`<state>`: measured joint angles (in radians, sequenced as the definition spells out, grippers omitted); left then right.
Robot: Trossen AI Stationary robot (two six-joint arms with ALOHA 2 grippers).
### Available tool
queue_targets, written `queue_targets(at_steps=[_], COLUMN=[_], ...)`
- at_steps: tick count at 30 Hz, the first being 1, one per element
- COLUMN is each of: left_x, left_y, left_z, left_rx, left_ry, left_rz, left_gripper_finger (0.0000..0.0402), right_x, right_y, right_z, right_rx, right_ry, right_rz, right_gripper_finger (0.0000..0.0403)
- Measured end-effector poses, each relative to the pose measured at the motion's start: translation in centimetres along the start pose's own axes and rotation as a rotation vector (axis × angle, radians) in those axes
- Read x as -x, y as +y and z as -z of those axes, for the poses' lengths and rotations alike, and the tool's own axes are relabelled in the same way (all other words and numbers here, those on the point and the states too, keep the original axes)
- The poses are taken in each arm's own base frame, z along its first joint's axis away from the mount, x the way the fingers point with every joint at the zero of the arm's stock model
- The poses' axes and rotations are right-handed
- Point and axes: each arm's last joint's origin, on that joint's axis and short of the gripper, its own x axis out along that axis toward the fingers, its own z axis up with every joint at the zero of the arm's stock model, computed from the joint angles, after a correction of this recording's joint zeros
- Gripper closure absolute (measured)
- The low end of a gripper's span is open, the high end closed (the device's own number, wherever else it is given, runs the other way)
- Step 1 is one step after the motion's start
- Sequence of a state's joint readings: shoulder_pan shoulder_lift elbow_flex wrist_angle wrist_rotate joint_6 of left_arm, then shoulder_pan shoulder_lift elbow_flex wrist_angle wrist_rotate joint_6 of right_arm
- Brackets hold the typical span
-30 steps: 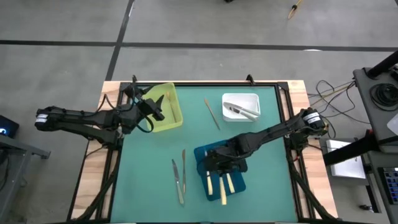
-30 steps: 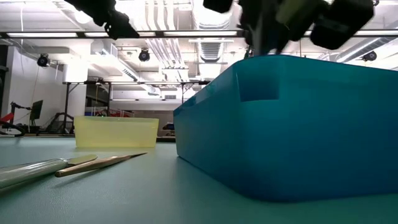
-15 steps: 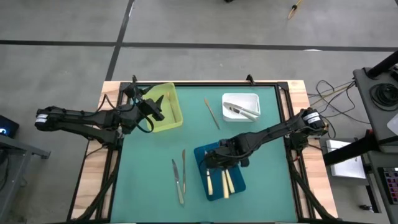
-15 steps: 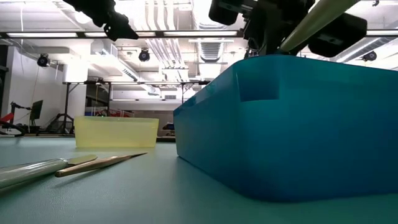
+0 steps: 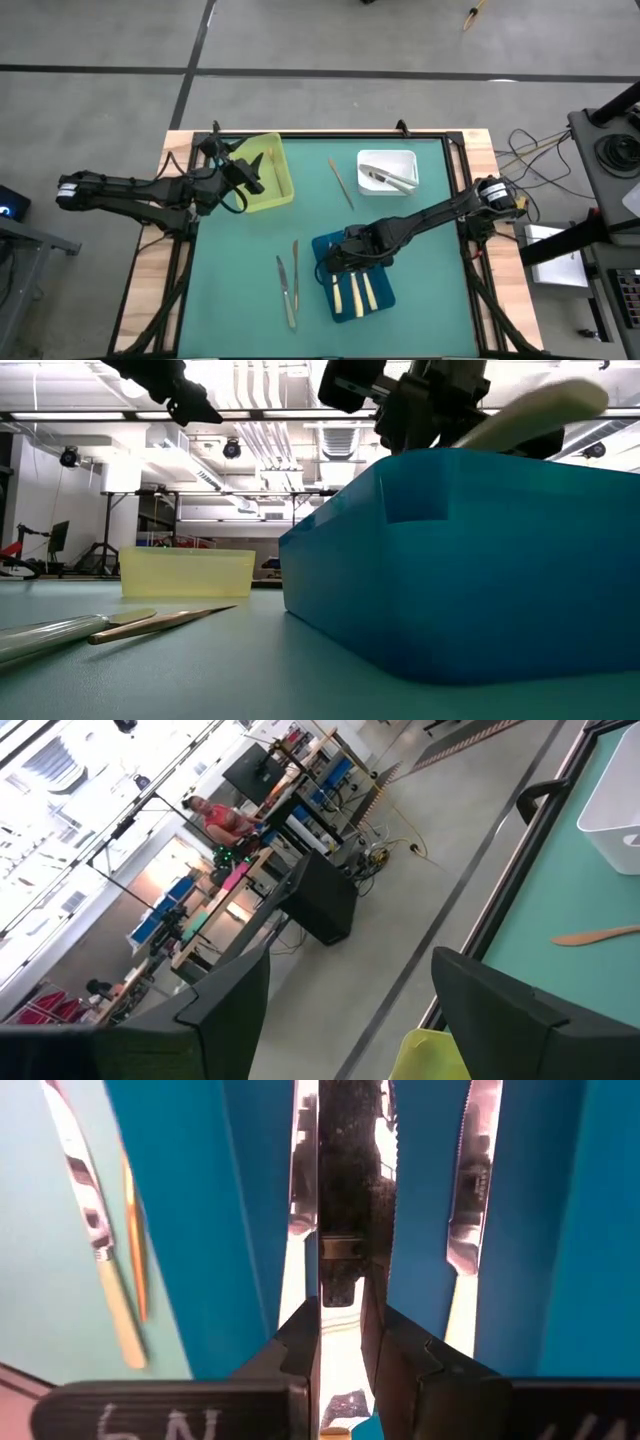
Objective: Sort silverware by color (type)
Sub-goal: Put the yellow knife into the blue bin
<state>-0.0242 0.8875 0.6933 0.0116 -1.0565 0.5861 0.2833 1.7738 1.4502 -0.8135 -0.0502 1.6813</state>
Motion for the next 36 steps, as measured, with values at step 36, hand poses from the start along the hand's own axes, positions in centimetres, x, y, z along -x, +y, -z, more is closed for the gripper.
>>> queue_targets(at_steps=[36], left_x=[0.0], left_y=[-0.1], left_z=[0.0], left_rx=[-0.001], left_ry=[0.0], left_rz=[0.001], left_gripper_finger=[0.0142], right_x=[-1.6], right_y=[0.0], right_z=[-1.1], right_rx=[0.1], right_ry=[-0.112], right_rz=[0.043], right_gripper_finger=[0.0355])
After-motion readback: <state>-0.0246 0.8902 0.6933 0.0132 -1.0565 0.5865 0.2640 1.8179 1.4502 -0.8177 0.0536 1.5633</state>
